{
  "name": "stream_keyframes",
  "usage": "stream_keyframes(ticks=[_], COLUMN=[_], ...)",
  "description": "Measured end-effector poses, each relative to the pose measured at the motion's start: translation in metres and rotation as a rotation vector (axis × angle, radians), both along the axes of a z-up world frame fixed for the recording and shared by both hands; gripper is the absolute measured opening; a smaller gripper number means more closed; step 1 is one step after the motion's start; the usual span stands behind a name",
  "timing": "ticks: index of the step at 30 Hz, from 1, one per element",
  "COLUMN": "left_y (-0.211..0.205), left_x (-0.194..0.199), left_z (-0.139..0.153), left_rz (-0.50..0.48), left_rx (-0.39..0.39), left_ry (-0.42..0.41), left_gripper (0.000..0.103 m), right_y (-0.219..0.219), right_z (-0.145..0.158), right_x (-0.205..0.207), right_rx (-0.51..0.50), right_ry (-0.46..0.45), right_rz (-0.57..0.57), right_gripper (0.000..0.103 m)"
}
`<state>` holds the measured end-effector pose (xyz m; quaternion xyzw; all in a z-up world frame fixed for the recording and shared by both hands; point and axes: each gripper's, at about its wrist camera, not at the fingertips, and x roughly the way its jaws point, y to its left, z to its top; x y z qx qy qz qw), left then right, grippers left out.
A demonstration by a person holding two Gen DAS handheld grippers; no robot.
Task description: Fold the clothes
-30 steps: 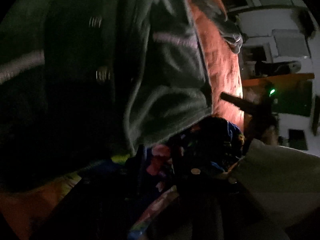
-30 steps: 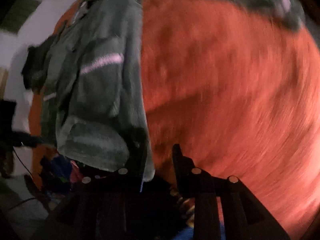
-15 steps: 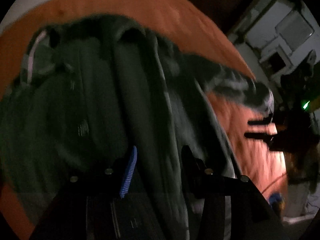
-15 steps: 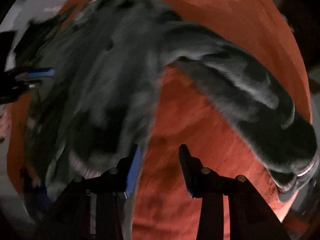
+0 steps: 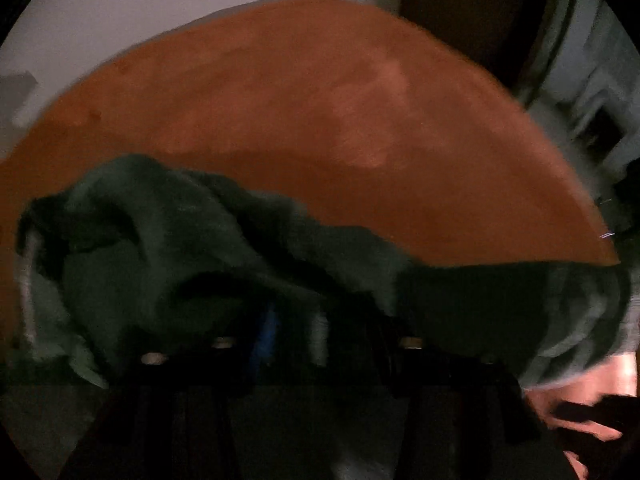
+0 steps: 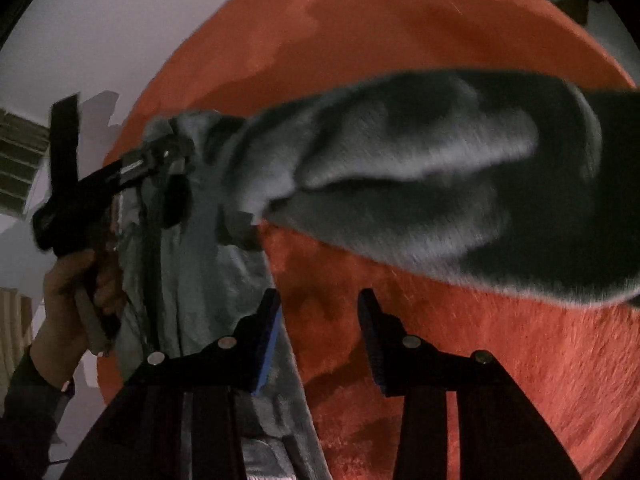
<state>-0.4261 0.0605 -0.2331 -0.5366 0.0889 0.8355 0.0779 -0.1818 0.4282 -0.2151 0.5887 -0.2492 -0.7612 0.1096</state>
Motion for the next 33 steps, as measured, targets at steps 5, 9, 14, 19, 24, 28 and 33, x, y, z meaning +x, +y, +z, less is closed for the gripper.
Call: stream_keyframes(ticks=[5,9,14,19,24,28,33], left_y=[-0.081,-0.156,-0.231,-0.259,-0.28,-0.294,-0.327], left_x=[-0.003,0.002,0.031,0.085,0.146,0.152,0.164], left_z=[0.033,0.03,0.021,0.064,0.097,0.089,0.08], left_rz=[0.083,0.168,0.317,0.327,0.349,0.346,0.439], left_rx=[0.049,-0.045,0.186,0.235,0.302,0.248,0.271], left_ry=[0.035,-0.018,-0.157,-0.093,0.05,0.022,-0.016], left_gripper=[0.006,0.006,0.007,0.018,0.045,0.045,0.045], right_y=[0.012,0.014,-0.01,-0.079,-0.211,-0.293,-0.318], right_z=[0.019,0.029,0.038,0.082,0.095,0.037,0.042], right_x=[0.001,0.001,-0.019,-0.07,-0.107,-0.126,-0.166], right_rx=[0.076,0.114,0.121,0.214,0.572,1.019,0.949], right_ry=[0.074,0.099,0.116,0.296,0.636,0.747,0.751], right_rz=[0.024,0.064,0.168,0.349,0.707,0.93,0.859], right_gripper=[0.038,0.038,0.038,0.039,0.067,0.067,0.067])
